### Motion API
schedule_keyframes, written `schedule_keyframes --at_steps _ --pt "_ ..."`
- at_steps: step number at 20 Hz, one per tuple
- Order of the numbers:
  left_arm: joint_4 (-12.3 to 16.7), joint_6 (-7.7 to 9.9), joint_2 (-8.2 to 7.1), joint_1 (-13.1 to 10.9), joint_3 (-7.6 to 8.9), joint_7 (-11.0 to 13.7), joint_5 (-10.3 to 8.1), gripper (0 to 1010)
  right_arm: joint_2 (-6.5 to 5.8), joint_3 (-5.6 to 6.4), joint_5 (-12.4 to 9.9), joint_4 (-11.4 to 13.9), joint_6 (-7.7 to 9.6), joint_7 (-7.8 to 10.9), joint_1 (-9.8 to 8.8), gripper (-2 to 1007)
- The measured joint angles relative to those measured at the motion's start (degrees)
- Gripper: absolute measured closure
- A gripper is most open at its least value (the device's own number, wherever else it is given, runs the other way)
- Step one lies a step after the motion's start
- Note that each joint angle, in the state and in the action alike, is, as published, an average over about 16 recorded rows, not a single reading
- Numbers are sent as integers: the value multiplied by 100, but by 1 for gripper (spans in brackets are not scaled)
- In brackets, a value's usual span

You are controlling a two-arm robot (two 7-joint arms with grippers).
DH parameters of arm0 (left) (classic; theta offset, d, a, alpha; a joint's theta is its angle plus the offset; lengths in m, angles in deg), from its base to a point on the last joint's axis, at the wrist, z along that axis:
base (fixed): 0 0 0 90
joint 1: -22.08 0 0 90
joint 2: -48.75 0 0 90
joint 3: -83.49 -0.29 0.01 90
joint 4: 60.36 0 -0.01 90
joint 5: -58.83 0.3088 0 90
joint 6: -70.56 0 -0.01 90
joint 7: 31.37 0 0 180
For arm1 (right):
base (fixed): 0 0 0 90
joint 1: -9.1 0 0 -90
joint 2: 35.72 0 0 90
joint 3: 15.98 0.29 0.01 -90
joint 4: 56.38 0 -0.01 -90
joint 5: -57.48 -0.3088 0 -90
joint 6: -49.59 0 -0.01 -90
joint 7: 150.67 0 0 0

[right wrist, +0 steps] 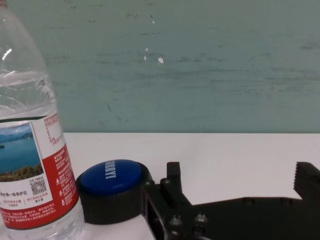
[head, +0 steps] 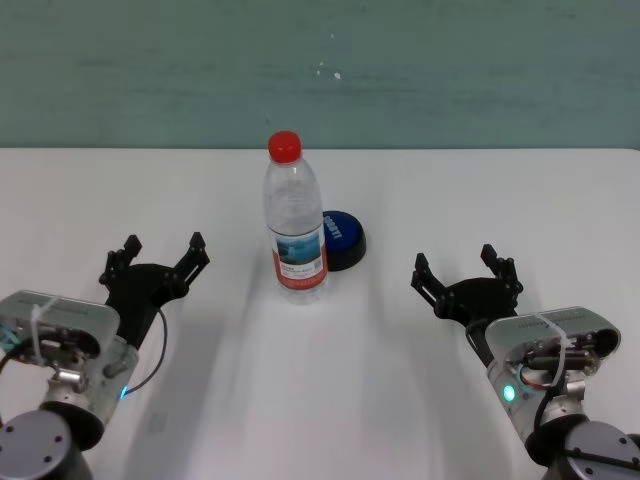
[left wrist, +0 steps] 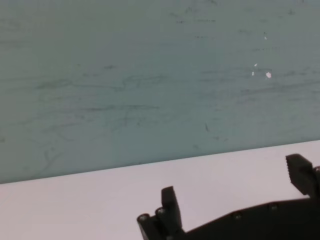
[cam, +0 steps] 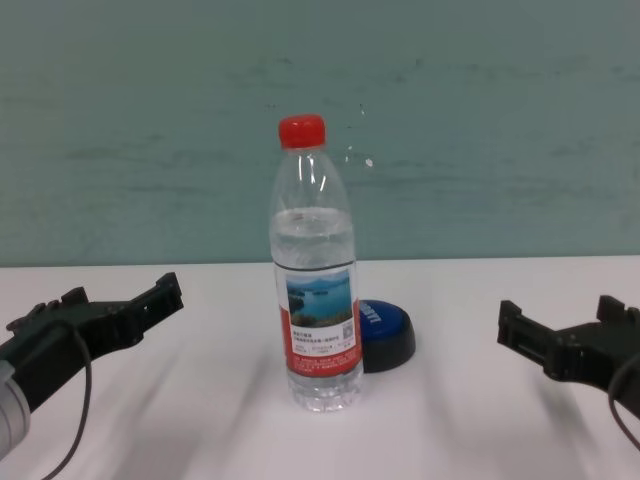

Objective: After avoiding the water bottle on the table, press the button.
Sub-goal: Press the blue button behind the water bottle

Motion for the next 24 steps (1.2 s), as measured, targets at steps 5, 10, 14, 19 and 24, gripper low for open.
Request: schedule_keyframes --at_steps 5,10,14,19,24 --pt "0 0 0 0 0 0 0 10 0 0 0 0 0 0 0 1" --pt "0 0 0 0 0 0 0 10 0 0 0 0 0 0 0 1" --pt "0 0 0 0 0 0 0 10 0 0 0 0 0 0 0 1" --pt "0 0 0 0 0 0 0 9 0 0 0 0 0 0 0 1" --pt "5 1 1 -4 2 0 5 9 0 0 0 0 0 0 0 1"
